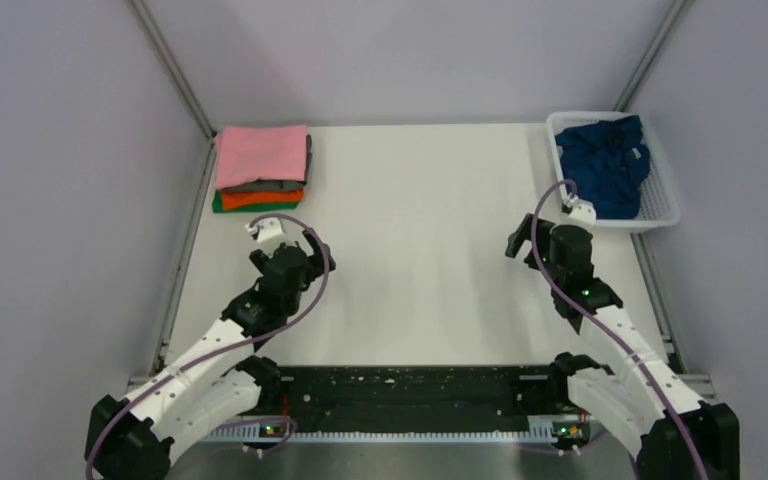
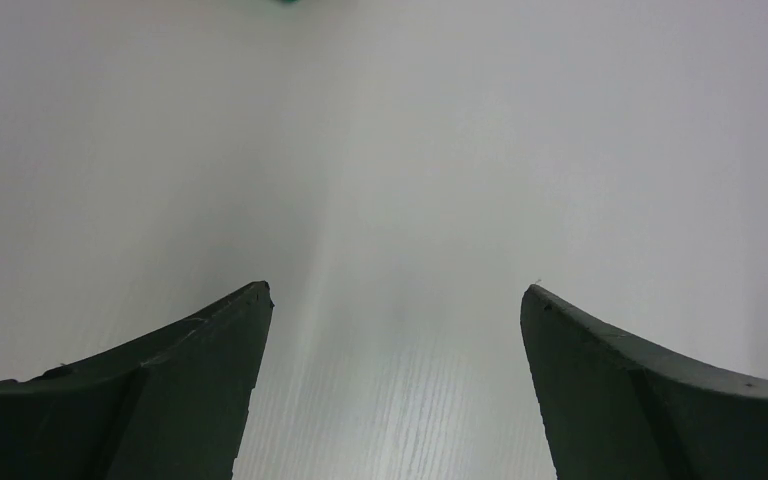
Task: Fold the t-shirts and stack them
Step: Grab crumpled tshirt from bin with the right arm
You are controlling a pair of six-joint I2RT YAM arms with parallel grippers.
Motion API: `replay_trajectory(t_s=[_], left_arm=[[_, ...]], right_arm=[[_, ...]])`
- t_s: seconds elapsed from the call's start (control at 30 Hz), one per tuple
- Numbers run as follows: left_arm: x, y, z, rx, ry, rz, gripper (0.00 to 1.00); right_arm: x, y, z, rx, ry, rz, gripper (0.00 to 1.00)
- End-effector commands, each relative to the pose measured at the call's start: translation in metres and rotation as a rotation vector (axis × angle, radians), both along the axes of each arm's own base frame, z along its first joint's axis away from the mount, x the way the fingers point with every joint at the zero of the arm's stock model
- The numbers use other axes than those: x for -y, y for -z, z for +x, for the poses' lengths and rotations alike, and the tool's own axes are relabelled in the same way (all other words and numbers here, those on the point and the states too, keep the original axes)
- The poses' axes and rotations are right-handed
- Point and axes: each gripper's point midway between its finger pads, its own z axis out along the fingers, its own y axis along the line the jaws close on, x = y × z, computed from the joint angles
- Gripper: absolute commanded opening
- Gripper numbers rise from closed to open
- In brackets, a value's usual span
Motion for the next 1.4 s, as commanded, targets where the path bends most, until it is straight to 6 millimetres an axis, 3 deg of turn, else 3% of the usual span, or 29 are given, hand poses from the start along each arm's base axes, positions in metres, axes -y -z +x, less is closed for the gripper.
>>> replay_trajectory(t_s=[0.0, 0.07, 0.23, 0.37, 0.47, 0.6, 0.63, 0.67, 0.83, 0.93, 1.03, 1.13, 1.17, 1.2, 1.27, 1.37], left_arm=[[0.001, -0.014, 0.005, 0.043, -0.016, -0.027, 0.99], [0.001, -0.013, 0.005, 0.043, -0.016, -0.026, 0.99], [0.001, -0.008, 0.007, 0.032, -0.021, -0.013, 0.99], [0.001, -0.002, 0.010, 0.013, -0.028, 0.004, 0.99], [0.002, 0.003, 0.012, -0.004, -0.026, 0.015, 0.99], [0.004, 0.007, 0.014, -0.021, -0.024, 0.031, 0.99], [0.004, 0.008, 0.014, -0.023, -0.025, 0.034, 0.99], [0.004, 0.010, 0.015, -0.028, -0.025, 0.039, 0.99], [0.003, 0.015, 0.018, -0.052, -0.034, 0.065, 0.99], [0.003, 0.018, 0.018, -0.071, -0.037, 0.075, 0.99], [0.001, 0.020, 0.019, -0.074, -0.052, 0.084, 0.99], [0.002, 0.020, 0.020, -0.077, -0.050, 0.085, 0.99], [0.001, 0.020, 0.019, -0.077, -0.050, 0.086, 0.99], [0.002, 0.020, 0.019, -0.078, -0.050, 0.085, 0.99], [0.002, 0.019, 0.019, -0.080, -0.049, 0.080, 0.99], [0.005, 0.014, 0.017, -0.071, -0.034, 0.061, 0.99]], right_arm=[[0.003, -0.074, 0.032, 0.178, 0.019, -0.030, 0.99], [-0.001, -0.092, 0.044, 0.215, -0.017, -0.065, 0.99], [0.038, -0.132, 0.089, 0.223, 0.190, -0.168, 0.99], [0.073, -0.130, 0.149, 0.176, 0.231, -0.114, 0.99], [0.115, -0.116, 0.192, 0.096, 0.288, -0.071, 0.97], [0.150, -0.092, 0.243, 0.042, 0.357, -0.064, 0.94], [0.157, -0.096, 0.258, 0.062, 0.371, -0.049, 0.94], [0.164, -0.075, 0.272, 0.037, 0.382, -0.033, 0.93], [0.184, -0.038, 0.324, 0.086, 0.411, 0.075, 0.89], [0.195, -0.004, 0.344, 0.071, 0.440, 0.084, 0.88], [0.193, 0.022, 0.363, 0.033, 0.402, 0.096, 0.84], [0.188, 0.033, 0.380, 0.033, 0.342, 0.101, 0.67], [0.186, 0.031, 0.383, 0.040, 0.320, 0.100, 0.51], [0.184, 0.025, 0.385, 0.050, 0.295, 0.098, 0.26], [0.184, -0.001, 0.384, 0.084, 0.281, 0.081, 0.02], [0.186, -0.076, 0.369, 0.180, 0.268, 0.009, 0.00]])
